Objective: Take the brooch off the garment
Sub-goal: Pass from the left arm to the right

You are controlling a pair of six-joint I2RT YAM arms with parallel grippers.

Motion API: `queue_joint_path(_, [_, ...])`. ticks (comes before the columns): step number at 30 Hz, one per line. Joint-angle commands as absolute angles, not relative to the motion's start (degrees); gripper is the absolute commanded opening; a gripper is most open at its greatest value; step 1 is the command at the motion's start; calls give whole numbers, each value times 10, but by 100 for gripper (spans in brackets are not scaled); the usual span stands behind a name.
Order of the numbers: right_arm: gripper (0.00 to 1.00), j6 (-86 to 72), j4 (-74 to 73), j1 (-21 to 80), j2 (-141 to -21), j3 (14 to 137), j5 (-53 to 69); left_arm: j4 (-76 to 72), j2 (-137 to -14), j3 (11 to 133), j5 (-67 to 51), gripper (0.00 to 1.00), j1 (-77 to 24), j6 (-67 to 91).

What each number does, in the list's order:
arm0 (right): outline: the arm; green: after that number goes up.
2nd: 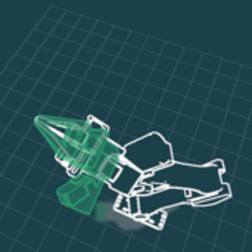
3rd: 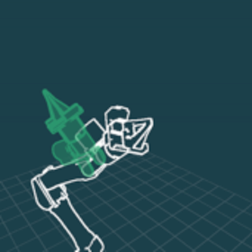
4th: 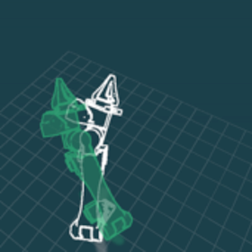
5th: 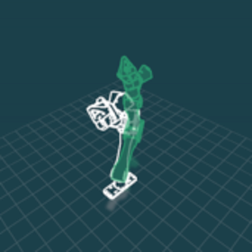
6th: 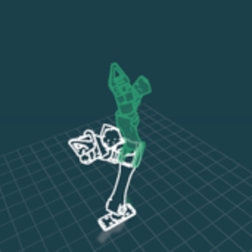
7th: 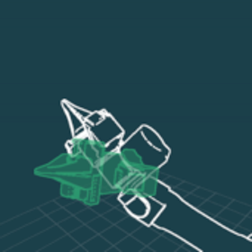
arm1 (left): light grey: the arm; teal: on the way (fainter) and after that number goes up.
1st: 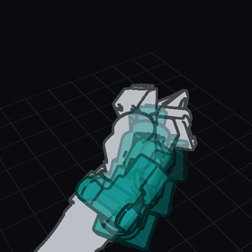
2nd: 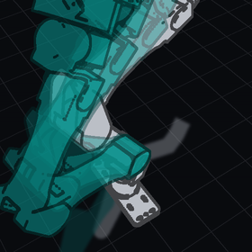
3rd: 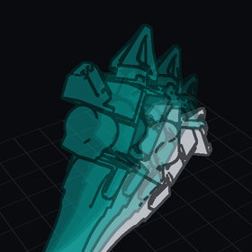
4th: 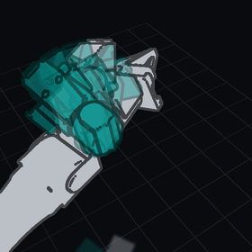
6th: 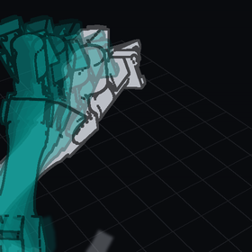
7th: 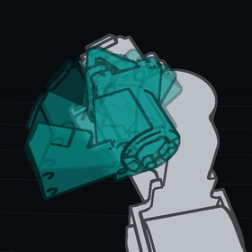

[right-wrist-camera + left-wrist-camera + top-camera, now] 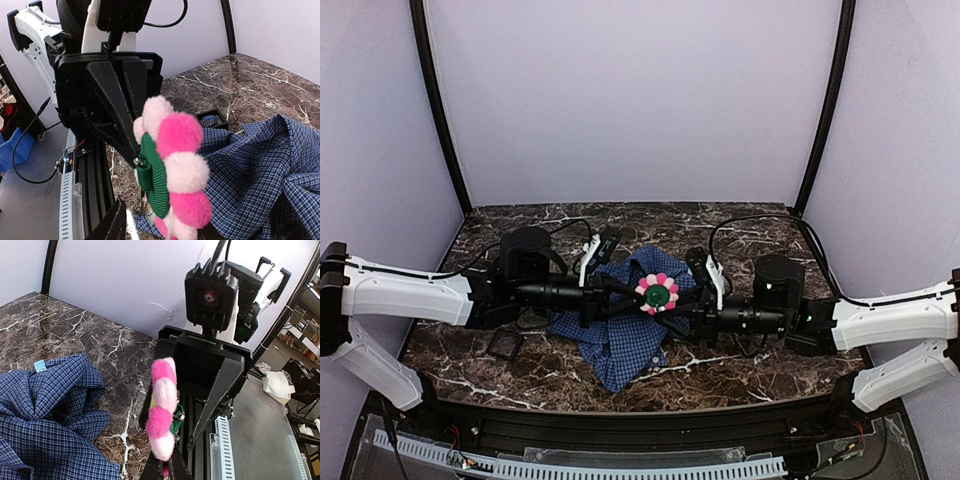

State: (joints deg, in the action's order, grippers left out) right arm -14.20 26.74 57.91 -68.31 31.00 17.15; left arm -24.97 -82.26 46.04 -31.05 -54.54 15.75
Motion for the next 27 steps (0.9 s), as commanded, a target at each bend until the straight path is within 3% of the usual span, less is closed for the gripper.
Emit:
queue_joint_path(1, [35,-147,297,583,-686,327,178,-228,-805,474,-322,1,-544,143])
queue_joint_path(16, [0,-160,290,583,-713,346,163,-207,-813,478,-351,1,-544,117])
queue_joint_path(20, [0,-166,295,582,-720,349,169,-198,-822,483,-365,2,-544,107])
queue_joint_path(25, [0,-173,296,582,-728,354,175,-217,-831,485,-393,35,-545,104])
queue_joint_path(27, [0,-176,297,582,-730,354,175,-234,-831,481,-400,42,-545,106])
